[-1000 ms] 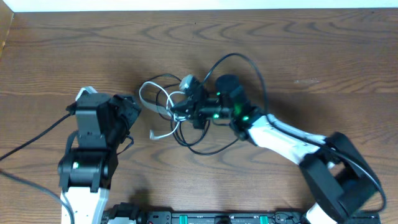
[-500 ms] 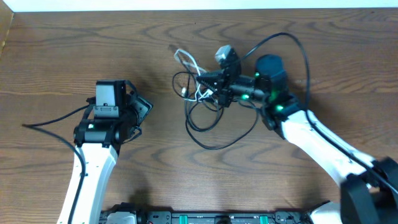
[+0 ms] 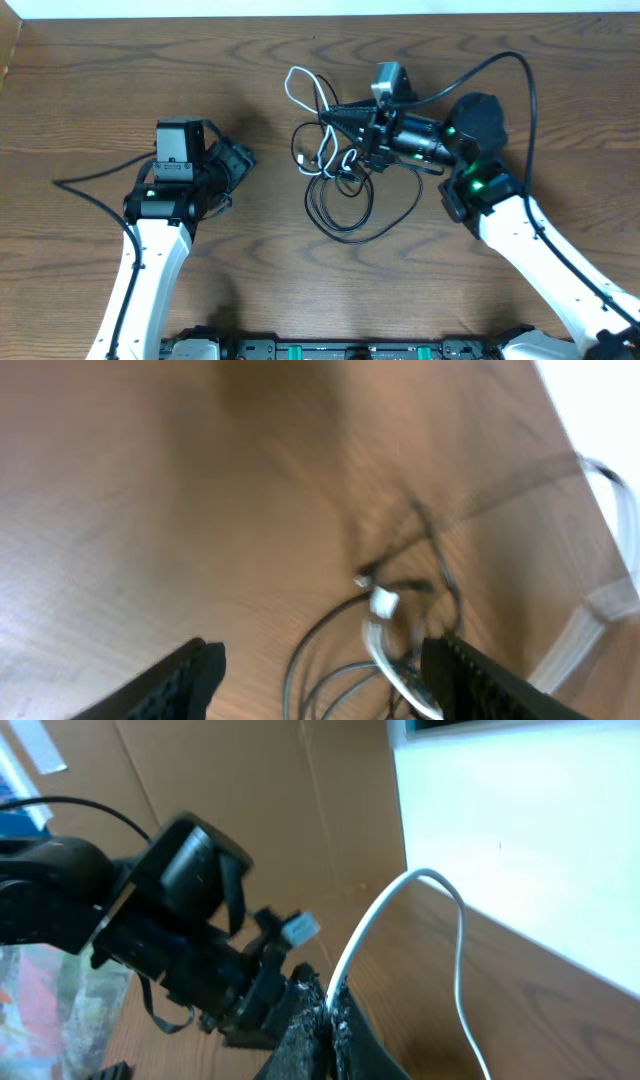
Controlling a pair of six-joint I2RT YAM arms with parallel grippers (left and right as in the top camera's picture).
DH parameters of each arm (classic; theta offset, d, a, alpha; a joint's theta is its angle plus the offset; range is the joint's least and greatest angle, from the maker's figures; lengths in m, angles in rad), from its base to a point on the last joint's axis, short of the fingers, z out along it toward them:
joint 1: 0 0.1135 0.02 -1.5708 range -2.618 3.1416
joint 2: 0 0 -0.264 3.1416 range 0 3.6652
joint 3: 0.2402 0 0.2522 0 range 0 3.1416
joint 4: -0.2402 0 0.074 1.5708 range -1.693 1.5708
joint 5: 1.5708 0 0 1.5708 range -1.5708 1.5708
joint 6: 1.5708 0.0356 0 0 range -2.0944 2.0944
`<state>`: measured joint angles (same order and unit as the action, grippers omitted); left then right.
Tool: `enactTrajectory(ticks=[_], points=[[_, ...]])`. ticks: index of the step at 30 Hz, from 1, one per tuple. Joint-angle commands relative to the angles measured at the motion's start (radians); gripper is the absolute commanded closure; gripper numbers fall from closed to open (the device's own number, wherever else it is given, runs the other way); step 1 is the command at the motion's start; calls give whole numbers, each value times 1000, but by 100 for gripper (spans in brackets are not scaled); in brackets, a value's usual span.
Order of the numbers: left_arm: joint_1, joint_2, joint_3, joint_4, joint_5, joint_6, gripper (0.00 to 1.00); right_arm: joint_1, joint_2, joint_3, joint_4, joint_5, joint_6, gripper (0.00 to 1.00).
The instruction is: Untangle cables
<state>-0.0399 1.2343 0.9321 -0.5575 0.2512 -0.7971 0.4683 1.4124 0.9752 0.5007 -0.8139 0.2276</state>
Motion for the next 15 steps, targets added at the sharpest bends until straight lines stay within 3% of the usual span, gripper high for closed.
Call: enactTrajectory(ticks=[1,4,6,15], points=[[3,0,23,77,286,311,30,41,50,6,0,90,11,99],[-1,0,21,89,412,510,30,48,67,6,-1,150,12,99],[-13,0,15,80,415,602,30,44,67,6,-3,188,13,99],[-107,0,-40,101,415,700,36,-69,67,6,-26,209,240,99]])
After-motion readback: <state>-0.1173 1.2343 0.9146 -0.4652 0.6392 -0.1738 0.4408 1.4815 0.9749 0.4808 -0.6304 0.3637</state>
